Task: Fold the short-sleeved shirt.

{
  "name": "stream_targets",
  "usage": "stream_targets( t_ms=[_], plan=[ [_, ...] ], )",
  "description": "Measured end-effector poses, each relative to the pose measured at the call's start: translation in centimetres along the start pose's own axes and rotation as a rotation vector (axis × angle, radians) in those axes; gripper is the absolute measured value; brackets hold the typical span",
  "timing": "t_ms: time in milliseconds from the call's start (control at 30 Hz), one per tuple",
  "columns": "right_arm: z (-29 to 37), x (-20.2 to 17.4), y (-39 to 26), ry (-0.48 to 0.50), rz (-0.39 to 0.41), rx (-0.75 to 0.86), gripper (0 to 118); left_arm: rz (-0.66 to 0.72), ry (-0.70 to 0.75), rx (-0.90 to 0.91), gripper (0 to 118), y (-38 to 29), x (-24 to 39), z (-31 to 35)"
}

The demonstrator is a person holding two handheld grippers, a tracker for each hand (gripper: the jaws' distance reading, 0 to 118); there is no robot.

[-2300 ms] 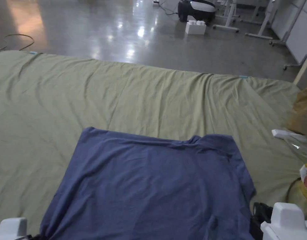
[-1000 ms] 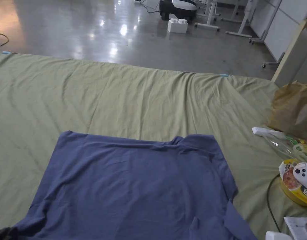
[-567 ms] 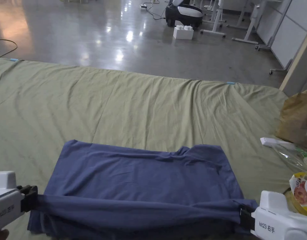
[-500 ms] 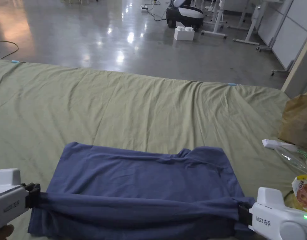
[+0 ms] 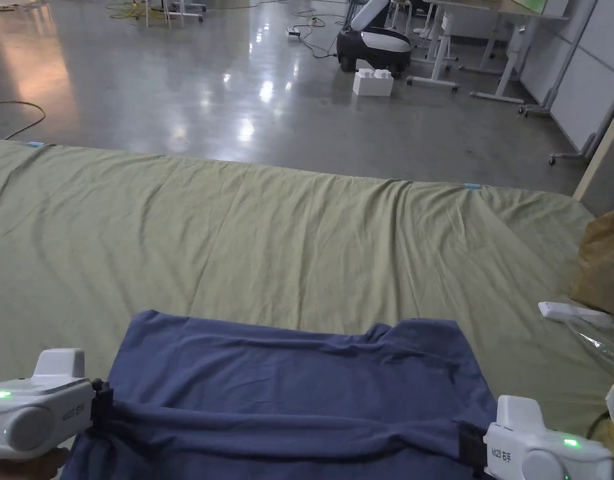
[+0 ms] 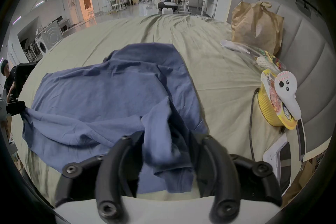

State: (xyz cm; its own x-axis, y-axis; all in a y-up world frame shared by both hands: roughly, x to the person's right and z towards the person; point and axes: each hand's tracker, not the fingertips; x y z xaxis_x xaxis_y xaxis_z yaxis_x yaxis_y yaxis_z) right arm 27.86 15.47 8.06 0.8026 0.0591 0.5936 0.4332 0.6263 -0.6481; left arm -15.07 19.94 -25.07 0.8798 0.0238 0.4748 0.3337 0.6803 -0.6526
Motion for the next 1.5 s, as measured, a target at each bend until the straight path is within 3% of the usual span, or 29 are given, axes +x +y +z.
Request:
stream_targets(
  t_ms=[33, 67, 133, 300, 433, 500, 533, 567, 600, 633, 667, 767, 1033, 1167, 1300, 1367, 1433, 1467, 1500],
  plan=[
    [0.5, 0.0, -0.1, 0.0, 0.001, 0.023, 60, -0.008, -0.009, 0.008, 22, 0.0, 0.1, 0.3],
    [1.3, -0.1, -0.1, -0.006, 0.003, 0.068, 67, -0.018, -0.017, 0.018, 38, 0.1, 0.2, 0.7],
    [2.8, -0.3, -0.2, -0.012, 0.019, 0.151, 71, -0.032, -0.023, 0.05, 59, 0.2, 0.7, 1.7],
    [7.6, -2.5, 0.1, -0.02, 0.04, 0.414, 77, -0.115, -0.044, 0.238, 60, 0.0, 3.6, 7.0],
    [11.2, -4.8, -0.5, -0.041, 0.037, 0.629, 77, -0.154, -0.082, 0.417, 55, -1.5, 6.0, 11.7],
    [12.7, -6.2, -1.0, -0.077, 0.049, 0.726, 68, -0.163, -0.073, 0.495, 36, -2.4, 7.2, 14.0],
    [13.5, -6.8, -1.2, -0.09, 0.076, 0.781, 58, -0.161, -0.068, 0.522, 24, -2.8, 7.6, 14.8],
    [14.2, -7.3, -1.5, -0.1, 0.099, 0.824, 39, -0.149, -0.052, 0.546, 17, -3.2, 8.0, 15.6],
    [14.3, -7.8, -1.8, -0.09, 0.07, 0.803, 21, -0.129, -0.036, 0.574, 16, -3.6, 8.2, 16.4],
    [14.7, -8.1, -2.0, -0.108, 0.078, 0.842, 11, -0.109, -0.033, 0.59, 11, -3.9, 8.5, 17.1],
    [14.9, -8.4, -2.4, -0.107, 0.064, 0.838, 8, -0.082, -0.035, 0.603, 5, -4.1, 8.5, 17.8],
    [15.2, -8.7, -2.8, -0.069, 0.037, 0.847, 2, -0.059, -0.023, 0.64, 3, -5.0, 8.5, 19.4],
    [15.7, -8.5, -3.5, -0.045, -0.009, 0.843, 2, -0.042, 0.005, 0.621, 3, -6.5, 6.4, 20.0],
    [15.5, -8.3, -3.8, -0.039, -0.015, 0.824, 2, 0.017, 0.0, 0.461, 3, -6.7, 3.8, 17.0],
    [14.9, -8.2, -4.1, -0.05, 0.027, 0.775, 2, 0.071, 0.016, 0.233, 4, -6.7, 1.4, 12.2],
    [14.4, -8.1, -4.3, -0.04, 0.024, 0.741, 2, 0.076, 0.008, 0.118, 15, -6.8, 0.5, 9.4],
    [14.0, -8.0, -4.7, -0.042, 0.021, 0.723, 2, 0.104, 0.017, 0.044, 40, -7.0, -0.3, 7.4],
    [13.9, -8.0, -4.8, -0.043, 0.018, 0.716, 2, 0.11, 0.018, -0.005, 59, -7.1, -0.6, 6.2],
    [13.8, -7.9, -4.9, -0.042, 0.017, 0.708, 2, 0.121, 0.022, -0.023, 67, -7.2, -0.8, 5.5]
  ],
)
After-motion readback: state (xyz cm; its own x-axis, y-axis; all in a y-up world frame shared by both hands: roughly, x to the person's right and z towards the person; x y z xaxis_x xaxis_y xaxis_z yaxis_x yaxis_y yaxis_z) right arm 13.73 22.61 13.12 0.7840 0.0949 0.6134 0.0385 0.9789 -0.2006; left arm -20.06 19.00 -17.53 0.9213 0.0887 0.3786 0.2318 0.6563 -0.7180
